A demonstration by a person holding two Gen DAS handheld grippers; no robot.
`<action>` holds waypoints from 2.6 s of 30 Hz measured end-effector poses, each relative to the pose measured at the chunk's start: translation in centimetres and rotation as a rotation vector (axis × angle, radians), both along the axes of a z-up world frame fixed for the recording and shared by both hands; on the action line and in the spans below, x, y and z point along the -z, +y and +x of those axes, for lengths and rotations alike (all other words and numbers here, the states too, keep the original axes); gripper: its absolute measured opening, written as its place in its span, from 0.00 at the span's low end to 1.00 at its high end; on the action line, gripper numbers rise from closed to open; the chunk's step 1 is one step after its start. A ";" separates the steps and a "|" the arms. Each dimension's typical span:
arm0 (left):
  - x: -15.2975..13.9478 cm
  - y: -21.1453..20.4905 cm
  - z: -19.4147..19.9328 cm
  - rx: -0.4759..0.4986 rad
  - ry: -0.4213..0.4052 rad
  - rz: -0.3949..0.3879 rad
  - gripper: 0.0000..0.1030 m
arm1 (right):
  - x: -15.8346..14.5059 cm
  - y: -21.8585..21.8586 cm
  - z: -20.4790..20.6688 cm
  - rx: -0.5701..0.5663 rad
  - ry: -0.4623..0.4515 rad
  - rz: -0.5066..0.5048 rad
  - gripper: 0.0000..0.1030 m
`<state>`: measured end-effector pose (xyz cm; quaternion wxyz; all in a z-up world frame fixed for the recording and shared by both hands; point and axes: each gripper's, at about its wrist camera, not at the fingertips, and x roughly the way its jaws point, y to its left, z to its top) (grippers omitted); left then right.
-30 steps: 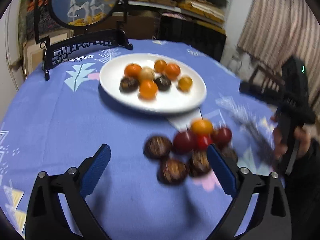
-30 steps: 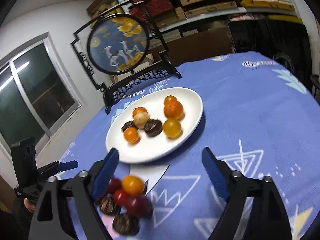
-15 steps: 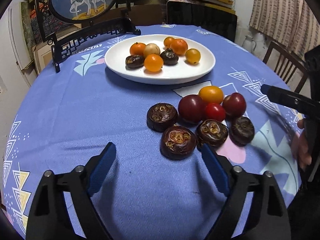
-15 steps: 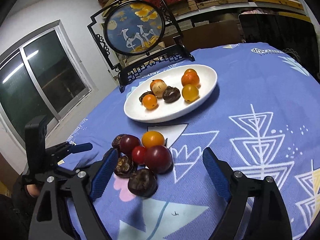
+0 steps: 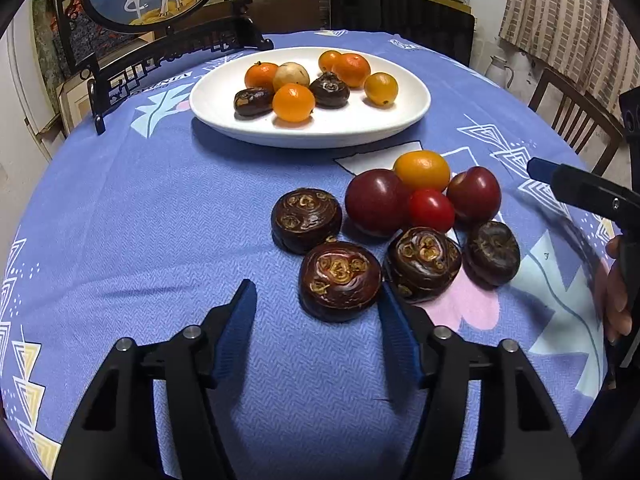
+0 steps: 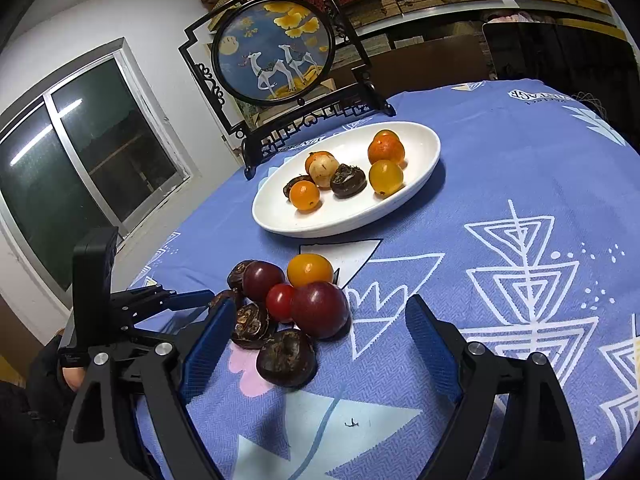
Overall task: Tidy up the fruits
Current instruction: 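Move both open tools back to the fruit cluster, then grasp a dark brown fruit with the left tool while the right tool grasps another, then carry both dark brown fruits onto the plate and open both tools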
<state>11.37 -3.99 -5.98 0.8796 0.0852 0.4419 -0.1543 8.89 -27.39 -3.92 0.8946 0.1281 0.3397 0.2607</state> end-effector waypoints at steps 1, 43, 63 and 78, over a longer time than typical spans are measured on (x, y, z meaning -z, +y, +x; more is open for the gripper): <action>0.0 -0.1 0.0 0.001 -0.002 0.001 0.57 | 0.0 0.0 0.0 0.000 -0.001 -0.001 0.84; -1.9 2.4 -0.8 -0.038 -0.103 -0.228 0.39 | 1.4 5.7 -1.4 -0.200 0.038 -0.249 0.66; -1.8 2.3 -0.9 -0.021 -0.103 -0.228 0.38 | 2.1 6.0 -0.4 -0.180 0.094 -0.227 0.40; -1.9 2.6 -1.1 -0.022 -0.107 -0.248 0.39 | 1.7 5.2 -1.1 -0.201 0.083 -0.168 0.39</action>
